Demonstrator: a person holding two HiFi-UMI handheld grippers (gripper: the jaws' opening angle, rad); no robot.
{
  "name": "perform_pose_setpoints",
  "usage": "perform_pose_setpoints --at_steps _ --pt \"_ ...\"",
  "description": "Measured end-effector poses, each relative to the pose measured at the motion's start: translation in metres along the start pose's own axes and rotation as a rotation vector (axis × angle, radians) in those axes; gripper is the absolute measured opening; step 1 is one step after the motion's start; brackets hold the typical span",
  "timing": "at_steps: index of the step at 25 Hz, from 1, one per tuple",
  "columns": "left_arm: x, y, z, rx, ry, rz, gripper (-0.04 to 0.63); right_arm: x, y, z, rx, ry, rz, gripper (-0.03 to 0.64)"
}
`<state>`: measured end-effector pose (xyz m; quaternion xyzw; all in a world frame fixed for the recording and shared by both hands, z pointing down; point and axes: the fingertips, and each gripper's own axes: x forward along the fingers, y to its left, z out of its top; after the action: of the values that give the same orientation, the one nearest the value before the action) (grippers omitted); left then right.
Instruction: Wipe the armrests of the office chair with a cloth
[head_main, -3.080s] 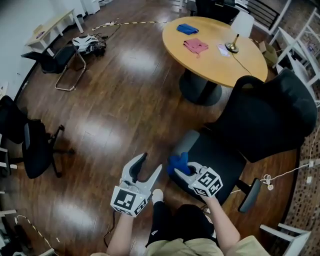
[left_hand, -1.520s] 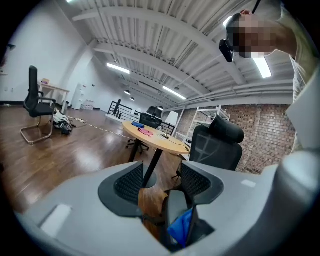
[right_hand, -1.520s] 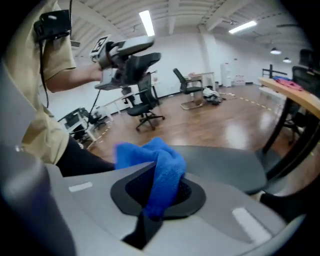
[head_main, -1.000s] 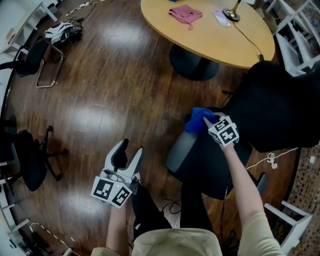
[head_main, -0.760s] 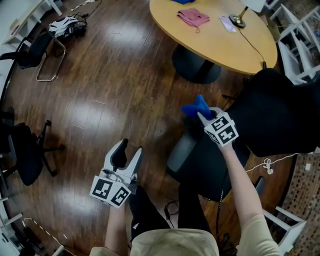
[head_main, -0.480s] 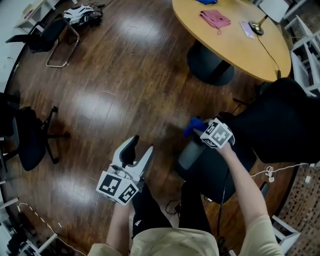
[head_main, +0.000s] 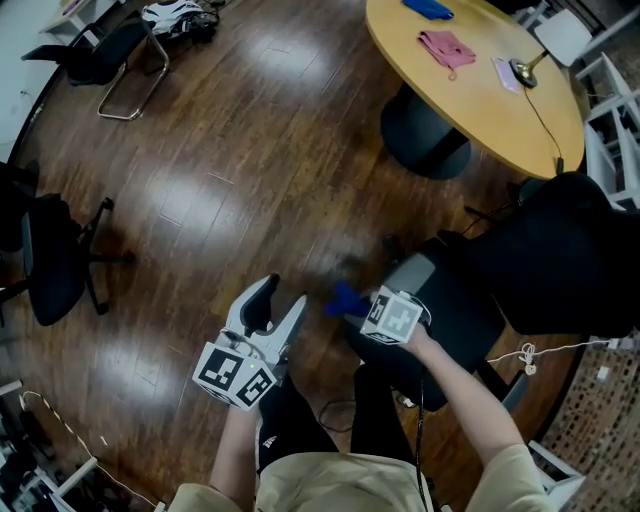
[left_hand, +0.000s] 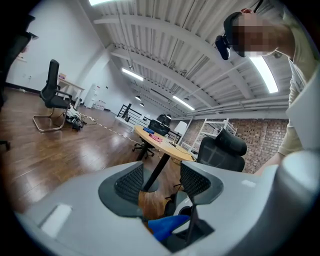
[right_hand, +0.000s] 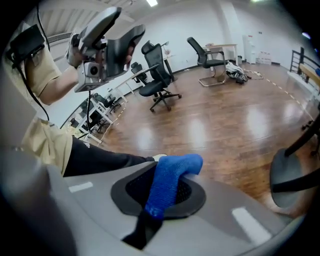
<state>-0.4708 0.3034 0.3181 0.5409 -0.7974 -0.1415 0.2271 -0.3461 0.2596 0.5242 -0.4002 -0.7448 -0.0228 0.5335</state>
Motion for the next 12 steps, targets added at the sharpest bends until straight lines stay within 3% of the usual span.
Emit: perform_pose_setpoints --at_steps 4,8,12 --pt "0.004 -0.005 -0.004 -0.013 0.0 -0.009 0.225 0.005 0.036 0.0 -0.039 -0.012 0.049 0.019" --pt "0.008 -0.014 -0.009 -0.015 0.007 -0.025 0.225 0.009 0.076 -0.029 -0.065 0.042 0.116 0.018" --pt "0.016 -0.017 -0.012 -0.017 0.008 -0.035 0.225 -0.005 0.077 -0.06 -0.007 0.037 0.109 0.018"
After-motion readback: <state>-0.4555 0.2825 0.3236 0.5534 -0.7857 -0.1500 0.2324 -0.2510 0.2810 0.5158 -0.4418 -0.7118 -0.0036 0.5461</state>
